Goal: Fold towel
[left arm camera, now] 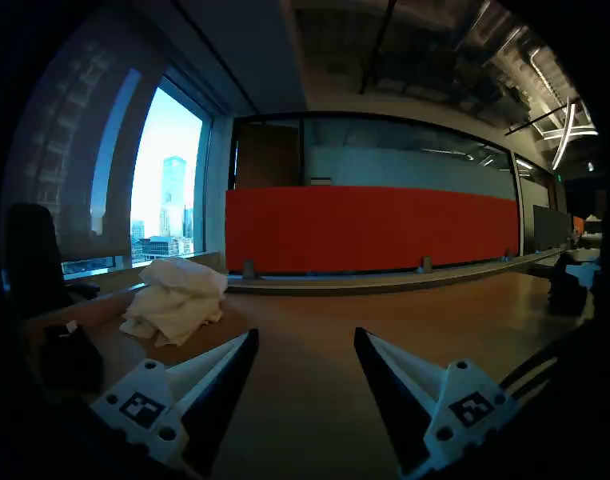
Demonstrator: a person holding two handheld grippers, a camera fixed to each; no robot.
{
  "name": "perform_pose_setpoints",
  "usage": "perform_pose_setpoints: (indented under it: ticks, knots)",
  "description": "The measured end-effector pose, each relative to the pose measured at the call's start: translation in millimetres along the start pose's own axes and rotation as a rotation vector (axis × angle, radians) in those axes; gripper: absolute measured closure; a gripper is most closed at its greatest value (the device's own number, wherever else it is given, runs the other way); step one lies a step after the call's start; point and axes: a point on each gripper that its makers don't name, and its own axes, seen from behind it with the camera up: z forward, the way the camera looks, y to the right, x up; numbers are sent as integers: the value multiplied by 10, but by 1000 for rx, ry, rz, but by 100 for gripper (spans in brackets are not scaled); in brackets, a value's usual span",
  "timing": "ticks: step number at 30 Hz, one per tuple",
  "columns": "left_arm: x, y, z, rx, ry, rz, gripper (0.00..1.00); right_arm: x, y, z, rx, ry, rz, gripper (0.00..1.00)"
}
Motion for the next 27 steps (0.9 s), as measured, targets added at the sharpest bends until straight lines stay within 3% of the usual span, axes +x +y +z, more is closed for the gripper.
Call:
perform_pose_setpoints:
  ticks: [27]
  knots:
    - [-1,0,-2,0,0,0,12,-25,-71,-19,11,2,-20,6]
